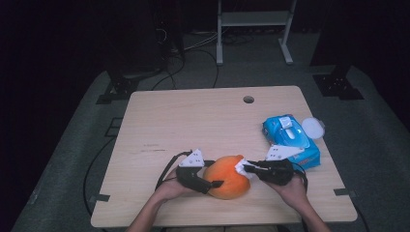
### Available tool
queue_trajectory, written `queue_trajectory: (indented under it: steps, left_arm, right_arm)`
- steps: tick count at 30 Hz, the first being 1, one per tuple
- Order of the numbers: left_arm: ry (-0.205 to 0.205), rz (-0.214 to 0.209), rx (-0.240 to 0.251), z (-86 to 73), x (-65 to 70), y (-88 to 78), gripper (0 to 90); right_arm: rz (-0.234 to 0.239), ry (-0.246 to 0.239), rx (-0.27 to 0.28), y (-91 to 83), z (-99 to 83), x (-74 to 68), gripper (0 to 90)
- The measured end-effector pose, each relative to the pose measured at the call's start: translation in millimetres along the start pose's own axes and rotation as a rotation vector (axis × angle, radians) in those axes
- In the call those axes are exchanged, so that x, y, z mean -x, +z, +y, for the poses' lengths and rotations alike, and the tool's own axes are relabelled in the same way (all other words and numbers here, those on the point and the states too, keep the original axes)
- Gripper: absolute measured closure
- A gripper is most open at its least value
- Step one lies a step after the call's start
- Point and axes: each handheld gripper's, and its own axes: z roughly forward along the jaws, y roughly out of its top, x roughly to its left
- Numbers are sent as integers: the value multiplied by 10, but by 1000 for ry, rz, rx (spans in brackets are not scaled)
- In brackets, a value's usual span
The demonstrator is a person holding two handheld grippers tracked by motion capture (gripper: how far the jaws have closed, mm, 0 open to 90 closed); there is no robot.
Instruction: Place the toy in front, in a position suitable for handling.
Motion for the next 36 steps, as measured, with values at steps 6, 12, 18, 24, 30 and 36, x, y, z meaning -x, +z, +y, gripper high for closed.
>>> queue_trajectory:
  steps: [6,12,18,24,30,36]
  left_arm:
    - [39,-9,6,7,32,23,243]
    - [74,-17,7,29,85,32,224]
    - [-21,-37,38,77,4,-37,171]
    - [65,21,9,144,171,74,261]
    - [82,-1,10,123,186,41,262]
    - [96,3,1,152,215,62,260]
  right_arm:
    - [-9,48,-23,-33,-102,102,810]
    - [48,12,28,-2,41,-57,810]
    - [51,15,7,-25,-20,-7,810]
    - [103,-24,26,12,83,-167,810]
    - [72,-55,10,-3,104,-157,810]
    - [9,-3,5,-86,21,-14,810]
